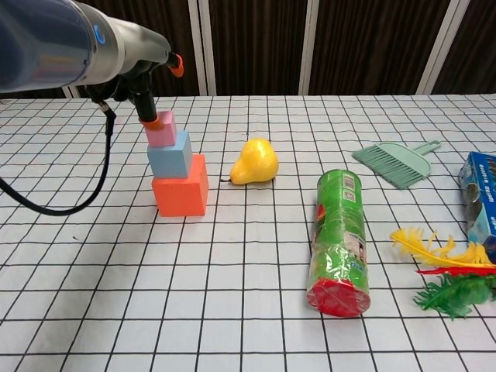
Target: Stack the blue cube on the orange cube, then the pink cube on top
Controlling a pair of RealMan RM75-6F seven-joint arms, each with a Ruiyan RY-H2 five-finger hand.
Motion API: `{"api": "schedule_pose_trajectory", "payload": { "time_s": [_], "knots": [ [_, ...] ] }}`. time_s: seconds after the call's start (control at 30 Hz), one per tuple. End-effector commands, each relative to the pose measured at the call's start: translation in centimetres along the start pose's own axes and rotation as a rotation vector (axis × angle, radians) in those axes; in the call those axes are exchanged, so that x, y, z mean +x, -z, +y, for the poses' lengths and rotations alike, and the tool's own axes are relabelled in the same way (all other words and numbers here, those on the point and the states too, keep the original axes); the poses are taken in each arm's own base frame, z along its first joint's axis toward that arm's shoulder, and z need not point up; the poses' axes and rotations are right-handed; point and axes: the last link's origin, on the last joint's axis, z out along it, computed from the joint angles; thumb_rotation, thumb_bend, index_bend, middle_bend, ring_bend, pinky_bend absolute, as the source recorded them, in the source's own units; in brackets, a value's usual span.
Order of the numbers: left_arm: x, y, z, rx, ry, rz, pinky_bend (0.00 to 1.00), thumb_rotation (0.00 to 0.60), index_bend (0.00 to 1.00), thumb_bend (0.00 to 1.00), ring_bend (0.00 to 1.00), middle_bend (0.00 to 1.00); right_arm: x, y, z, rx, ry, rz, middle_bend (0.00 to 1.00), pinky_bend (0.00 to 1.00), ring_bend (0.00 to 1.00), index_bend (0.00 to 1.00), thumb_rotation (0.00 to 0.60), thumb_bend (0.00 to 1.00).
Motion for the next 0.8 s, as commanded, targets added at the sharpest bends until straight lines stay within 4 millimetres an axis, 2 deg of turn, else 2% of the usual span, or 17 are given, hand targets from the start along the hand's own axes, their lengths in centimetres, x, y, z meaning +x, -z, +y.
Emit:
{"api": "schedule_pose_trajectory", "payload": {
  "time_s": [0.03, 0.13, 0.2, 0.23, 0.37, 0.4, 0.47, 0.6, 0.7, 0.8],
  "knots": [
    [1.6, 1.4, -1.1, -0.013, 0.016, 0.045, 0.71, 0.600, 0.12, 0.37, 0.75, 0.87, 0.0, 0.0, 0.0, 0.001, 0.000, -0.003, 0.09, 0.19, 0.16, 0.06, 0.600, 0.19],
    [3.4, 3.8, -3.4, -0.026, 0.051, 0.130, 0.65, 0.600, 0.17, 0.36, 0.68, 0.79, 0.0, 0.1, 0.0, 0.003, -0.001, -0.005, 0.09, 0.19, 0.16, 0.06, 0.600, 0.19],
    [3.7, 6.1, -6.0, -0.037, 0.085, 0.180, 0.59, 0.600, 0.20, 0.36, 0.60, 0.71, 0.1, 0.2, -0.1, 0.005, -0.004, -0.004, 0.09, 0.19, 0.16, 0.06, 0.600, 0.19],
    [3.5, 6.7, -7.1, -0.034, 0.095, 0.194, 0.56, 0.600, 0.21, 0.35, 0.54, 0.66, 0.1, 0.2, -0.1, 0.006, -0.005, -0.003, 0.09, 0.19, 0.16, 0.06, 0.600, 0.19],
    [-0.7, 8.1, -13.0, -0.003, 0.156, 0.215, 0.43, 0.600, 0.21, 0.35, 0.38, 0.48, 0.3, 0.5, -0.2, 0.004, -0.007, 0.007, 0.09, 0.19, 0.16, 0.06, 0.600, 0.19],
    [-2.4, 9.3, -15.2, -0.003, 0.175, 0.201, 0.39, 0.600, 0.21, 0.35, 0.34, 0.44, 0.3, 0.6, -0.3, 0.007, -0.004, 0.009, 0.09, 0.19, 0.16, 0.06, 0.600, 0.19],
    [-4.4, 11.7, -18.5, -0.008, 0.199, 0.166, 0.33, 0.600, 0.21, 0.35, 0.26, 0.38, 0.3, 0.7, -0.6, 0.013, -0.002, 0.009, 0.09, 0.19, 0.16, 0.06, 0.600, 0.19],
    [-8.3, 13.5, -24.0, -0.013, 0.191, 0.133, 0.17, 0.600, 0.17, 0.34, 0.11, 0.23, 0.2, 0.8, -0.9, 0.018, 0.004, 0.021, 0.09, 0.19, 0.16, 0.06, 0.600, 0.19],
    [-10.2, 13.8, -26.1, -0.014, 0.160, 0.132, 0.12, 0.600, 0.14, 0.32, 0.06, 0.16, 0.2, 0.7, -1.1, 0.021, 0.014, 0.035, 0.09, 0.17, 0.16, 0.05, 0.600, 0.19],
    [-11.8, 13.9, -26.9, -0.034, 0.154, 0.162, 0.11, 0.600, 0.13, 0.32, 0.06, 0.15, 0.2, 0.7, -1.3, 0.028, 0.023, 0.050, 0.09, 0.16, 0.16, 0.04, 0.600, 0.19]
  ]
}}
